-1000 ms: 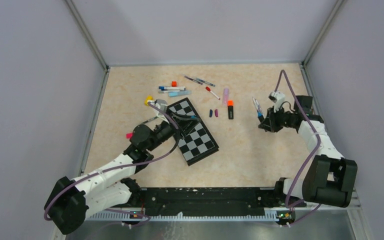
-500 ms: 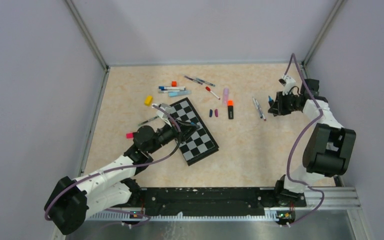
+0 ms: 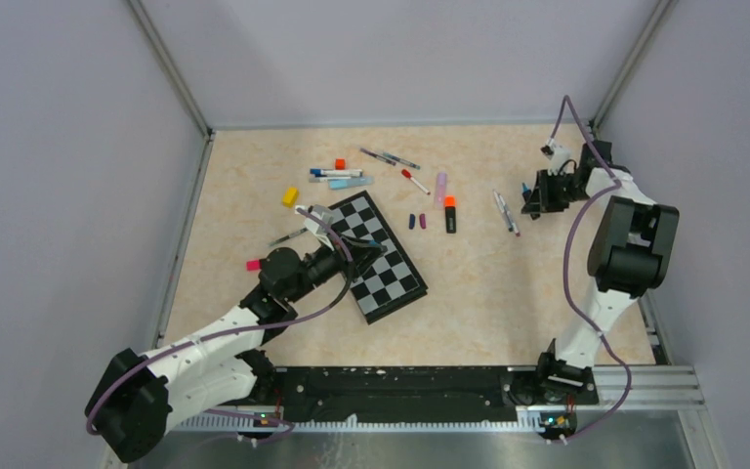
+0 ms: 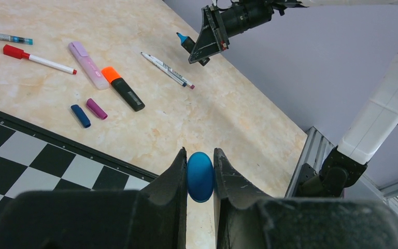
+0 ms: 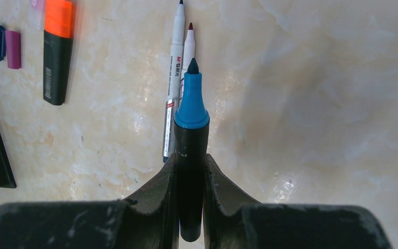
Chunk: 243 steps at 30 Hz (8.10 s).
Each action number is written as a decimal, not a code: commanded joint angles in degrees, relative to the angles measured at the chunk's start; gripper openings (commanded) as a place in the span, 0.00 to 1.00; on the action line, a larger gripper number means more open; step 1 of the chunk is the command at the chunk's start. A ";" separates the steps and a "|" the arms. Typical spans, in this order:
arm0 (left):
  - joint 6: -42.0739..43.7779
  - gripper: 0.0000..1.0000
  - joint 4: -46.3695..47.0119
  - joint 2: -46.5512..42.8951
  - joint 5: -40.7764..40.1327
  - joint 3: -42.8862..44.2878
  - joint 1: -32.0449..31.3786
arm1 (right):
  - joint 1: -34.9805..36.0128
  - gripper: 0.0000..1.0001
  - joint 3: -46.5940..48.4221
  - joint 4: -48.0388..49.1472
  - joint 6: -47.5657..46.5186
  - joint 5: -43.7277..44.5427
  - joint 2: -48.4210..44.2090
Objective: Open the pen caps
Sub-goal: Place the pen at the center of the board, then place the pen cap at the center of the board, then pick up the pen from the center of the board.
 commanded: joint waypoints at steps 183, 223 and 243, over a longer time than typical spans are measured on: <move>3.72 0.99 -31.96 -5.85 -19.95 8.63 -0.24 | 18.94 0.55 -8.43 -2.19 -6.91 -1.59 -23.96; -0.60 0.99 -31.65 0.01 -25.30 12.38 -0.03 | 35.33 0.45 4.00 11.80 29.16 37.27 6.35; -2.63 0.99 -31.57 -2.20 -24.53 10.92 0.02 | 35.49 0.32 -2.64 13.96 27.01 39.78 3.10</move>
